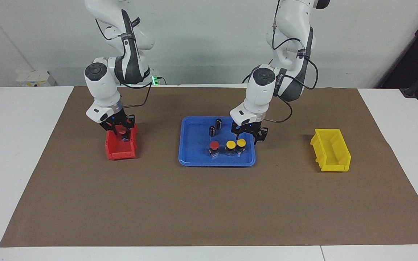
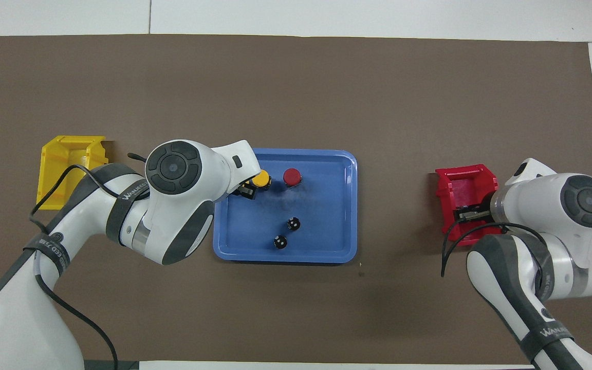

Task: Sort red and yellow buttons by color
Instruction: 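Lift the yellow button with the left gripper while the right gripper withdraws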

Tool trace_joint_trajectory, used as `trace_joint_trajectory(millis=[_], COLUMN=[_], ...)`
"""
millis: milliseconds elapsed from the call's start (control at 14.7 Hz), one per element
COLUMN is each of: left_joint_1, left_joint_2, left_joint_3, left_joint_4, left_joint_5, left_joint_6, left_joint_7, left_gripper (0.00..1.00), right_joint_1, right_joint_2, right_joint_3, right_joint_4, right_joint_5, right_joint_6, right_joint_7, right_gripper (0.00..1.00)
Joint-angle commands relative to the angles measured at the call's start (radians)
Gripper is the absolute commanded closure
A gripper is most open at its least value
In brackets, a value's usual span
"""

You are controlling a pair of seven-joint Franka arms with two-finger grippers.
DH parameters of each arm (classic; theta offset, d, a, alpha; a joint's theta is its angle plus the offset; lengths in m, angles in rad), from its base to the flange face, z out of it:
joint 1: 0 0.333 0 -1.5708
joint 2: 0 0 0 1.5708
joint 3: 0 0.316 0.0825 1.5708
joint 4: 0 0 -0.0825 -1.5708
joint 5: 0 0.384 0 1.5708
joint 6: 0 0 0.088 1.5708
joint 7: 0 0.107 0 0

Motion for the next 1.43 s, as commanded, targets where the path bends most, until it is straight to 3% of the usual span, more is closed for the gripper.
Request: trace_joint_trajectory(millis=[0, 272, 477, 613, 817, 953, 1226, 1362], left_joint_1=[-0.015, -0.015, -0.016, -0.016, -0.016, -0.015, 0.004, 0.104], left_joint_2=[0.018, 0.02, 0.02, 0.02, 0.02, 0.015, -0.098, -0.162], left_joint_3=[0.011, 0.011, 0.011, 0.011, 0.011, 0.014, 0.033, 0.041], left_joint_4=[-0.013, -0.01, -0.004, -0.002, -0.003, 0.013, 0.107, 0.174], left_joint_5=[0.008, 0.008, -0.024, -0.037, -0.038, -0.038, -0.038, -0.038], left_joint_6=[0.053, 0.061, 0.058, 0.057, 0.057, 0.011, -0.325, -0.489], left_joint_7=[0.007, 0.003, -0.014, -0.017, -0.058, -0.071, -0.048, 0.014], left_gripper=[0.18, 0.19, 0.53, 0.67, 0.97, 0.98, 0.99, 0.99], right_joint_1=[-0.018, 0.0, 0.049, 0.091, 0.126, 0.154, 0.275, 0.353], right_joint_2=[-0.012, -0.003, 0.067, 0.109, 0.135, 0.155, 0.227, 0.236], right_joint_3=[0.009, 0.013, 0.015, 0.015, 0.016, 0.018, 0.018, 0.018], right_joint_4=[0.064, 0.236, 0.417, 0.52, 0.589, 0.664, 0.772, 0.763], right_joint_5=[0.022, 0.022, 0.024, 0.024, 0.024, 0.025, 0.025, 0.039], right_joint_6=[-0.091, -0.265, -0.404, -0.483, -0.53, -0.568, -0.548, -0.469], right_joint_7=[-0.041, -0.032, 0.028, 0.092, 0.16, 0.209, 0.398, 0.501], right_gripper=[0.4, 0.4, 0.37, 0.36, 0.35, 0.34, 0.32, 0.32])
